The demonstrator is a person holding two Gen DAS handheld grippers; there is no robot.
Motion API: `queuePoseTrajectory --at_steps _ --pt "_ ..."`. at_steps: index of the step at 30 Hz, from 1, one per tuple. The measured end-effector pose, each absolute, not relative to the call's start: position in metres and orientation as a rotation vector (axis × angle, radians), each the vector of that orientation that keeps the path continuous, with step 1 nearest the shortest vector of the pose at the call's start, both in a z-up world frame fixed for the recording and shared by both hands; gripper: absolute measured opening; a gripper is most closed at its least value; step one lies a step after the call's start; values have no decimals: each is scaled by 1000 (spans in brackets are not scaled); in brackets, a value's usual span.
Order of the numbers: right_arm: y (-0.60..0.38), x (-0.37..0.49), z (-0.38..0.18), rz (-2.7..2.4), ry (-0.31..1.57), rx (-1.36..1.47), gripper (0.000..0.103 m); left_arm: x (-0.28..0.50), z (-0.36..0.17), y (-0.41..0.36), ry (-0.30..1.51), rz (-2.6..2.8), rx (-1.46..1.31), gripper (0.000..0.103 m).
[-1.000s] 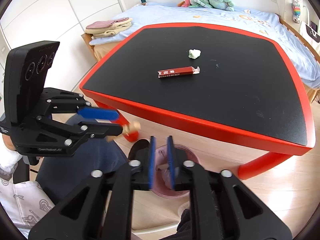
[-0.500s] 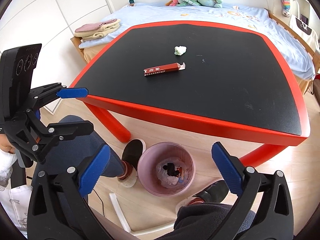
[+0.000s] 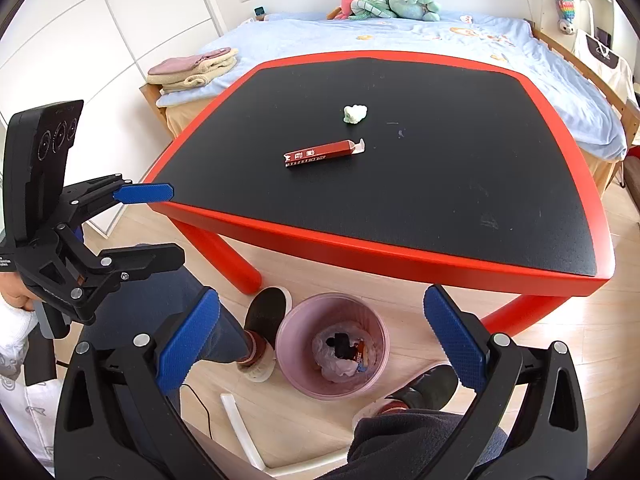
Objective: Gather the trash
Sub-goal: 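Reach the left tool to the red printed box while the right tool reaches the white-green tissue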
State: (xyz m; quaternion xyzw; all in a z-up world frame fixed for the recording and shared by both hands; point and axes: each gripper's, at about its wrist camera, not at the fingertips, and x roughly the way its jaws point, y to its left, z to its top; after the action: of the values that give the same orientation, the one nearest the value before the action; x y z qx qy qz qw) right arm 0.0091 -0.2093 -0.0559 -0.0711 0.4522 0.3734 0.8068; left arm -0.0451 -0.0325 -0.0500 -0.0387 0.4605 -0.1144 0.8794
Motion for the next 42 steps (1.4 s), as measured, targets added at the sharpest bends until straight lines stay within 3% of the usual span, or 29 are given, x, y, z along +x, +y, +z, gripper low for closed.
queuePoseTrajectory --at_steps 22,42 --pt "-173 96 -18 783 897 -178 100 11 -40 -7 937 -230 -28 95" --pt "-94 201 -69 813 974 -325 100 85 -72 -1 1005 -316 30 95"
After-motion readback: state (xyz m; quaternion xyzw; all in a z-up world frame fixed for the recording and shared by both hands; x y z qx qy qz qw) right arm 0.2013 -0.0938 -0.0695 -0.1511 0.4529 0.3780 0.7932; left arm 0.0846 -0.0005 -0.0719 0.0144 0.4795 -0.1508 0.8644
